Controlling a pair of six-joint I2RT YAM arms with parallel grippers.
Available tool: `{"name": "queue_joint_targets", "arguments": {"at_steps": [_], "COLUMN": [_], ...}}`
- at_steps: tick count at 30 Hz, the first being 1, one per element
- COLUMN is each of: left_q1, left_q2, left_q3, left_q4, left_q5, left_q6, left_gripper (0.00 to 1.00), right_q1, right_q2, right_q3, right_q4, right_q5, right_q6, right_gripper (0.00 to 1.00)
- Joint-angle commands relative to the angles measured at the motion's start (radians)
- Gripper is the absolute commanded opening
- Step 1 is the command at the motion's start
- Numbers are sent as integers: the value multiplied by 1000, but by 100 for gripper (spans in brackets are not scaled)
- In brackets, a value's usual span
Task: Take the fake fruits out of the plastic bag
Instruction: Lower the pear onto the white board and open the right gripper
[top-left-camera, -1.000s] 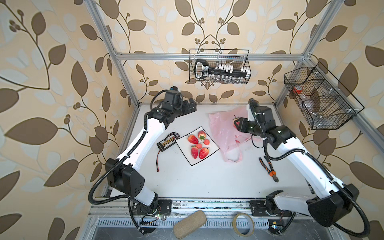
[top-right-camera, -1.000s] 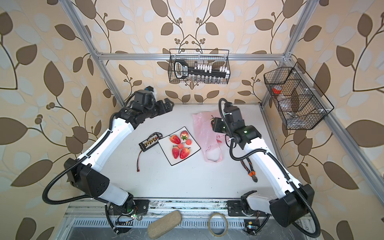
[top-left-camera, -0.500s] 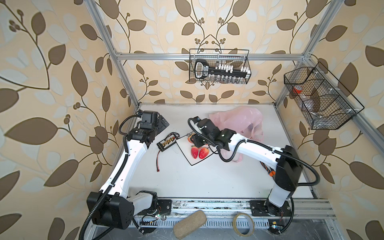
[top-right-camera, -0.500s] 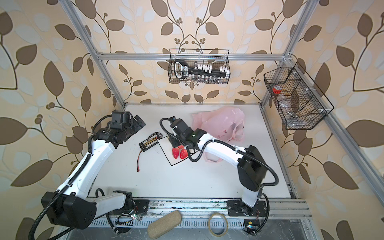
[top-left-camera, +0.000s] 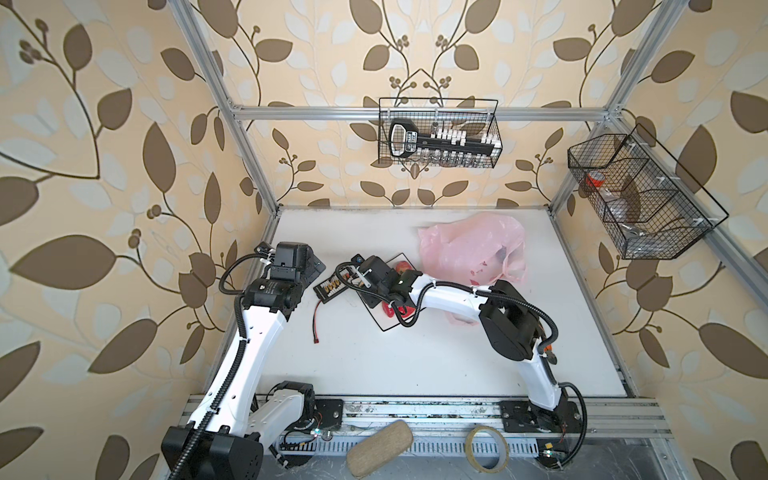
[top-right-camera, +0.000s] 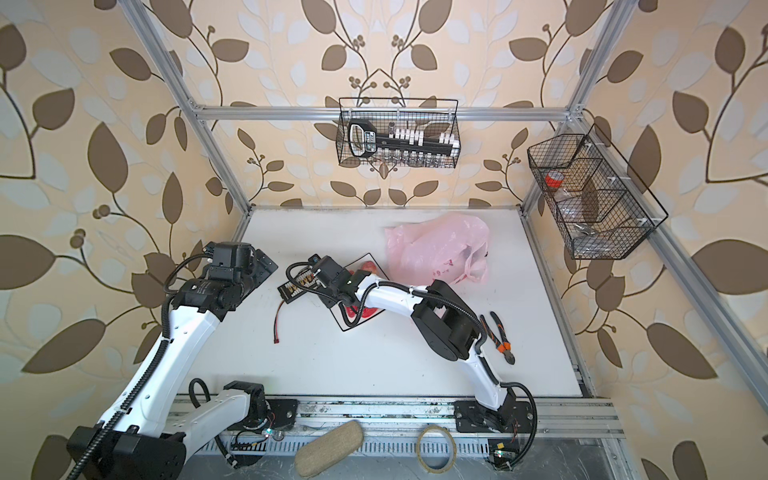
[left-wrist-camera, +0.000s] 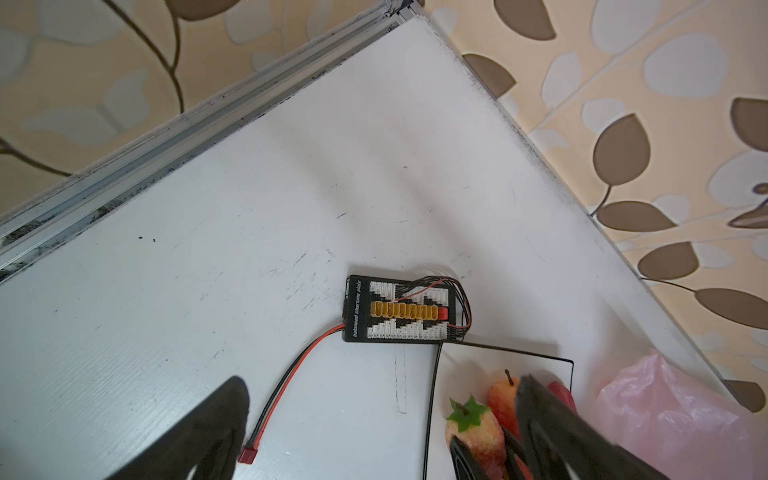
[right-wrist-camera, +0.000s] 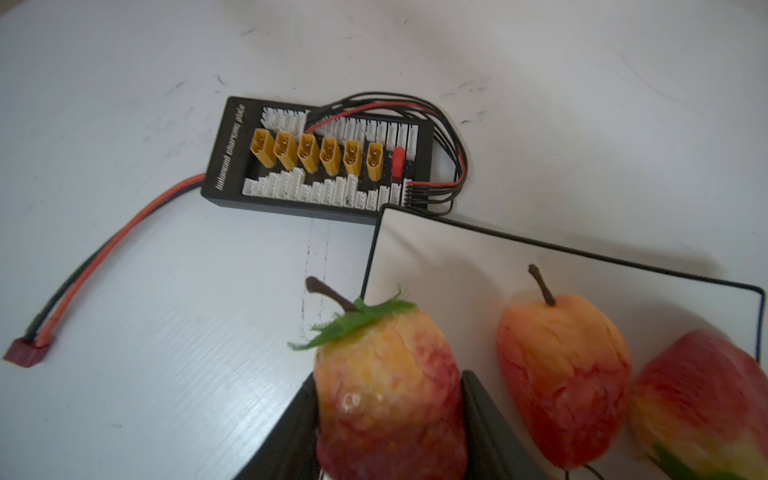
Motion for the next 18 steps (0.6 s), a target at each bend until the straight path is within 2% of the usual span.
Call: {"name": "queue_joint_targets", "arguments": {"at_steps": [1, 9, 13, 18], "left_q1": [2, 2, 3, 3], "left_q2": [-16, -4, -5, -13], "left_q3": [-1, 2, 3, -1], "left_q4": [-16, -3, 4, 18], "left_q5": [-66, -52, -55, -79], "left_q6": [32, 49, 50, 57], "left_gripper": [99, 99, 99, 99], "right_q1": [8, 8, 8, 10], "right_q2": [38, 58, 7, -132], "right_q3": [36, 42, 42, 0], "right_q4": [20, 36, 37, 44], "right_q5": [65, 125, 108, 43], "right_q6": [-46, -100, -98, -62], "right_gripper": [48, 66, 73, 75]}}
